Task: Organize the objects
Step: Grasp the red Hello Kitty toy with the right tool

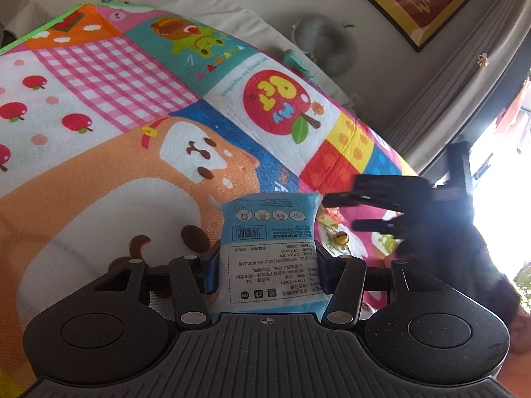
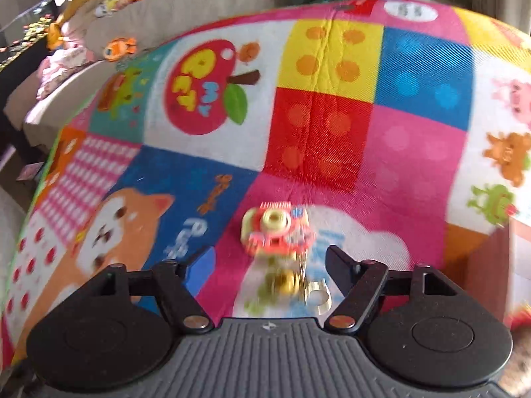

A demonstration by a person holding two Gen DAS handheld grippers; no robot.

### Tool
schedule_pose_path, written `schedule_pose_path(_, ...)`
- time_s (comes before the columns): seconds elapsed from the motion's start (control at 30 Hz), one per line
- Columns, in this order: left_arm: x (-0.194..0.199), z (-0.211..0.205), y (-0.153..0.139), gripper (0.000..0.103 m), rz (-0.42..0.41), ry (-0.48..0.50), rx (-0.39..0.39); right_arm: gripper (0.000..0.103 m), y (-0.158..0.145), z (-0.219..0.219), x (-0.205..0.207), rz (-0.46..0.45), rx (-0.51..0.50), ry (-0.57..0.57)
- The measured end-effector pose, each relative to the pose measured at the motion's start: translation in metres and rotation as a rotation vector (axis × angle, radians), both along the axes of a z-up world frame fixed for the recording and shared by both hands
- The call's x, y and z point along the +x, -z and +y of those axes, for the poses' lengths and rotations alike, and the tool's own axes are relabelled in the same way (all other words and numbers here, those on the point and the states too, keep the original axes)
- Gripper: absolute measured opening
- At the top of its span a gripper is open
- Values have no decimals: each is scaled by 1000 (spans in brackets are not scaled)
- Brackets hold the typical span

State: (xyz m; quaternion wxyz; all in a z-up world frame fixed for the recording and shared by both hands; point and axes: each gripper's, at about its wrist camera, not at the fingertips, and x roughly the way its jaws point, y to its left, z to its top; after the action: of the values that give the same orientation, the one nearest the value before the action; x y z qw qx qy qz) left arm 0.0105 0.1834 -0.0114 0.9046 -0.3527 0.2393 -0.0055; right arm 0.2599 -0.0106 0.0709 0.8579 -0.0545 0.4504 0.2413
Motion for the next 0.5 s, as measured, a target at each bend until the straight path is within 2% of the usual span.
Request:
schedule_pose_path(0.07, 1, 1, 1, 57, -2, 2, -8, 76, 18, 14, 15, 19, -38, 46)
schedule_pose_path(0.13, 1, 3, 1, 57, -5, 5, -16, 60, 21, 23, 13, -28, -79, 50)
schedule_pose_path(0.2, 1, 4, 2, 57, -7, 6, -23, 60, 14, 23, 0, -27, -78, 5)
schedule_pose_path(0.33, 0, 4, 2, 57, -8, 8, -27, 60, -28, -16, -71, -94, 3, -107)
schedule_pose_path(0.4, 0, 4, 3, 57, -8, 8, -27, 60, -55, -49, -117, -158, 19, -147)
schedule_pose_path(0.5, 0, 4, 3, 57, -8, 9, -28, 60, -82, -111, -174, -232, 29, -106)
